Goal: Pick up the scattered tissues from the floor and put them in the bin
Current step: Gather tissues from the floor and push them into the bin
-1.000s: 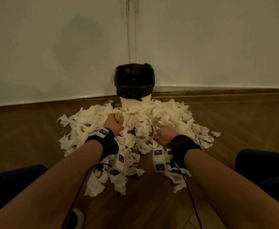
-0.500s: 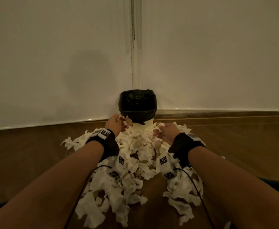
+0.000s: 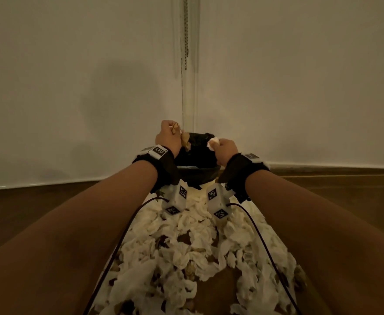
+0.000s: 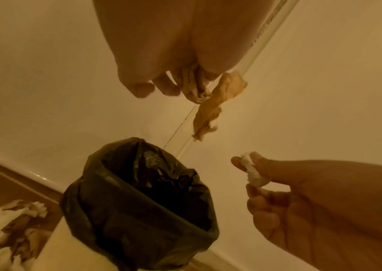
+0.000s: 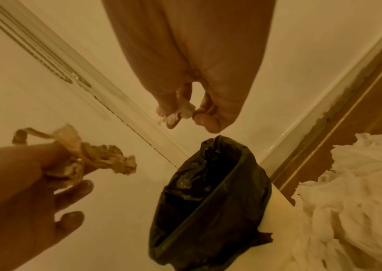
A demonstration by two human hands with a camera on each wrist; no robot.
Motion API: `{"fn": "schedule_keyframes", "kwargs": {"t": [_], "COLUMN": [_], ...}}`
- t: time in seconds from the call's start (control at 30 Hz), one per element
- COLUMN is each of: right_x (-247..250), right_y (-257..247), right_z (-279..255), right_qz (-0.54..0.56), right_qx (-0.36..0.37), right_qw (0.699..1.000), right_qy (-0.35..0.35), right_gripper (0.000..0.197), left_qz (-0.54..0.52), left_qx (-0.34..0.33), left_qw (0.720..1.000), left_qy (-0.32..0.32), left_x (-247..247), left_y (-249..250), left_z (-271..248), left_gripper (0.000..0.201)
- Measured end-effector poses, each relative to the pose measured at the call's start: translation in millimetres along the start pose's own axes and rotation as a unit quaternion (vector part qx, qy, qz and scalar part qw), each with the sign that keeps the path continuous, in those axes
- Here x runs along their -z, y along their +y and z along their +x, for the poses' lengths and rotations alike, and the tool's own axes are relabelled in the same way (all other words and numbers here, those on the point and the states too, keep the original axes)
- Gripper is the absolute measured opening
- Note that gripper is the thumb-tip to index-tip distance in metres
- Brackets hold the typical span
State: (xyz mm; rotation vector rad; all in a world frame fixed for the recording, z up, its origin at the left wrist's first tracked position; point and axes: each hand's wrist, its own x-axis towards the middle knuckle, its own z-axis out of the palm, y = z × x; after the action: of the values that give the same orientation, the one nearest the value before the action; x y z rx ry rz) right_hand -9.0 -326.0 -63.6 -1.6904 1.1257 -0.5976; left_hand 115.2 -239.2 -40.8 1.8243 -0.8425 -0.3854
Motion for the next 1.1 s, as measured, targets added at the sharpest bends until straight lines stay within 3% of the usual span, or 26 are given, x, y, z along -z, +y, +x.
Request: {"fn": "schedule_keyframes", "kwargs": {"t": [0.1,0.27,0.4,0.5,0.67,0.77,1.1], "right_x": [-11.1,-27.3,-29.2,-30.3,-25.4,-20.1,-31.6], "right_y": [18.4,38.5,44.0,48.1,54.9,66.1,161.8], "right_z": [20.7,42.6,49.7,50.3,28.6,8.1,-78.6], "right_qz": [-0.046,0.000,0.001,0.032,0.135,0.115,0.043], "right_qx": [-0.009,-0.033,-0.057,-0.066,-0.049,-0.050,-0.123], "right_qw": [0.999,0.999,0.998,0.997,0.987,0.985,0.986], "right_qy": [0.003,0.002,-0.007,0.002,0.078,0.115,0.105], "right_gripper": [0.030,0.024,0.067,0.067,0.040,0.030,0.021], "left_qz": [0.077,0.085,0.109,0.122,0.084,0.064,0.065], "left_qx": [-0.007,0.067,0.091,0.080,0.015,0.005,0.084], "left_qw": [0.996,0.994,0.990,0.989,0.996,0.998,0.992], "left_qy": [0.037,0.021,-0.020,-0.041,-0.021,-0.003,-0.063], "left_x": [-13.6,-27.9,-27.8,-26.1,-22.8,-21.9,-30.1], "left_y": [-24.7,-50.6,-55.5,-60.3,-69.0,-76.0,-133.8], "left_z": [10.9,27.7,30.1,25.9,7.3,-12.1,-104.4], "left_gripper": [0.025,0.037,0.066,0.071,0.055,0.046,0.026]}}
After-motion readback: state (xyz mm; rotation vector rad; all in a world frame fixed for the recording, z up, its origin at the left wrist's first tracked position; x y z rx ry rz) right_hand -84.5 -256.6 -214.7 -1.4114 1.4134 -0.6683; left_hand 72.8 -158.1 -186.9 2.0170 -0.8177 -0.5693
